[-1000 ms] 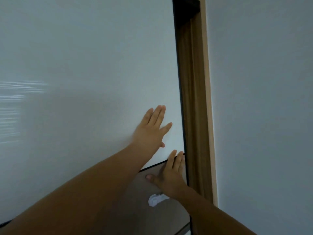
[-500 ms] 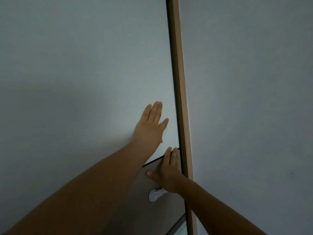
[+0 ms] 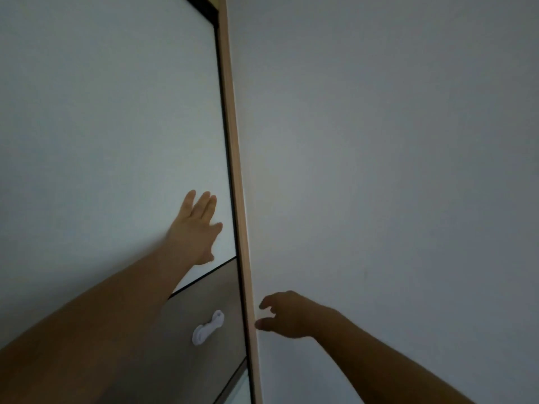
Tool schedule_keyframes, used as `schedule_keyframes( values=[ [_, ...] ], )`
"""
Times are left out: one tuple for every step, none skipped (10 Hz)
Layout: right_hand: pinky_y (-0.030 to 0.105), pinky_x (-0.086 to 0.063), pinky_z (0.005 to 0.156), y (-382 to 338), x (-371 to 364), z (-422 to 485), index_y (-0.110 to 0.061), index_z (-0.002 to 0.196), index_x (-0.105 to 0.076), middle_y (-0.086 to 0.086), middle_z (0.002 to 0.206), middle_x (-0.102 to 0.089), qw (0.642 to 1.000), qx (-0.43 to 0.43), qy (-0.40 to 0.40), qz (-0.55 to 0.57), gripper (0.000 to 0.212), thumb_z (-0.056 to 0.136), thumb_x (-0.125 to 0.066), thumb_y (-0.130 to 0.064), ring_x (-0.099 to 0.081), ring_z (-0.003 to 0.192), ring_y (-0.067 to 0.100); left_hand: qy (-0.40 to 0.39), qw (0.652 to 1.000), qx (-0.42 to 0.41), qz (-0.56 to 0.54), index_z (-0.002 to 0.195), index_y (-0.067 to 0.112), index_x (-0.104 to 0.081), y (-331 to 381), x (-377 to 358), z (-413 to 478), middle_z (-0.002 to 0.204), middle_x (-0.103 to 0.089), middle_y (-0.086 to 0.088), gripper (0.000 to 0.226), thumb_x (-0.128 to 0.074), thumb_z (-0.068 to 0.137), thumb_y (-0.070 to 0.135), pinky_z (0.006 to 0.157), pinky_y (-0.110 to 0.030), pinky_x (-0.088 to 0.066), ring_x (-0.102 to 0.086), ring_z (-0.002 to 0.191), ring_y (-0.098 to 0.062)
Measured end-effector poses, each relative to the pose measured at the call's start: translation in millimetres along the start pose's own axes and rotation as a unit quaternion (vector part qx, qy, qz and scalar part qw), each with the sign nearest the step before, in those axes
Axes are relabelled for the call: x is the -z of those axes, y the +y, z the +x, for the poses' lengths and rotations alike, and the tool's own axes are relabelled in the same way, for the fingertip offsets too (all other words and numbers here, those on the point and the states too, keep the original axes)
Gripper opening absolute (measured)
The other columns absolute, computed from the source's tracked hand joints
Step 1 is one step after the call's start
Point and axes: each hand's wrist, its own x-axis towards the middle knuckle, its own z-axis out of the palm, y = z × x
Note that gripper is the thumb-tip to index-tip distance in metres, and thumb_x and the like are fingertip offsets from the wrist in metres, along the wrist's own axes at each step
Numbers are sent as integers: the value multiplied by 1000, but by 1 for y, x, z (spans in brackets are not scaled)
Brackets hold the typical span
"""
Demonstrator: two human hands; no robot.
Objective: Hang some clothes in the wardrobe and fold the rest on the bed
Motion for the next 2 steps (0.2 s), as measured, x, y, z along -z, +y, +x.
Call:
schedule_keyframes(
  values=[
    [34,-41,107,20,27,-73,-22,136,-58,4,136,-61,994,-87,50,-35,54,95,-57,-58,-53,128,22,-20,993,-35,-115,155,39,-26,14,7,-15,167,-17,-7,74,-44,91,71,119,-64,5,-2,155,-28],
    [34,-45,104,27,47,-139,-24,128,-63,1,128,-66,980,-161,100,-58,46,95,-59,-56,-57,122,21,-55,930,-92,-351,153,33,-34,39,25,-38,160,-34,-1,70,-54,93,62,120,-50,-23,-29,148,-22]
  ],
)
